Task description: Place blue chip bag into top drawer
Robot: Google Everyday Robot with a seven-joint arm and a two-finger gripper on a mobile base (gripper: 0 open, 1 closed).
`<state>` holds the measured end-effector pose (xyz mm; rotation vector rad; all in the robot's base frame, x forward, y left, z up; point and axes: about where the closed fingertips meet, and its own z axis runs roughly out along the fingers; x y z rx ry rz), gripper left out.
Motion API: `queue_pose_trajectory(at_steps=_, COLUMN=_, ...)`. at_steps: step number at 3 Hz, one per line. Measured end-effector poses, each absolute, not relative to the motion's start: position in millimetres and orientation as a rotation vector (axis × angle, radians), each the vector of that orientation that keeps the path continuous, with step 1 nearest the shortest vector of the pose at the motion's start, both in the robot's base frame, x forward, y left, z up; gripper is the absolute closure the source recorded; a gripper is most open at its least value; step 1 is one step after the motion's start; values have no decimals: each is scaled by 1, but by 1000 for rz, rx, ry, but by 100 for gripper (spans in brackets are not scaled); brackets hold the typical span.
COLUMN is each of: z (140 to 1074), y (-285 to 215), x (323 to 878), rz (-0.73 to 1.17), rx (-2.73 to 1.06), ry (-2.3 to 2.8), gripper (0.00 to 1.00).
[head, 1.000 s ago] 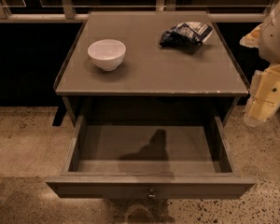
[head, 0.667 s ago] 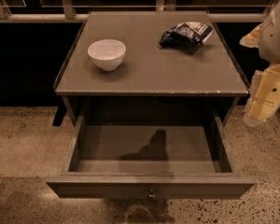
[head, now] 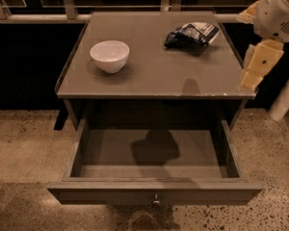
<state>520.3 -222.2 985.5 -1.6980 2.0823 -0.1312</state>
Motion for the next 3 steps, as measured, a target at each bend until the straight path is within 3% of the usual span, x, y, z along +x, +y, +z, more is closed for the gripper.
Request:
queue_pose_trajectory(at_steps=1, z=995, y=-219, x=582, rz=-152, rx=-1677, ry=1993, gripper=0)
queue_pose_trajectory(at_steps=3, z=986, y=-226, x=595, rz=-165, rx=-1611, ry=2005, gripper=0)
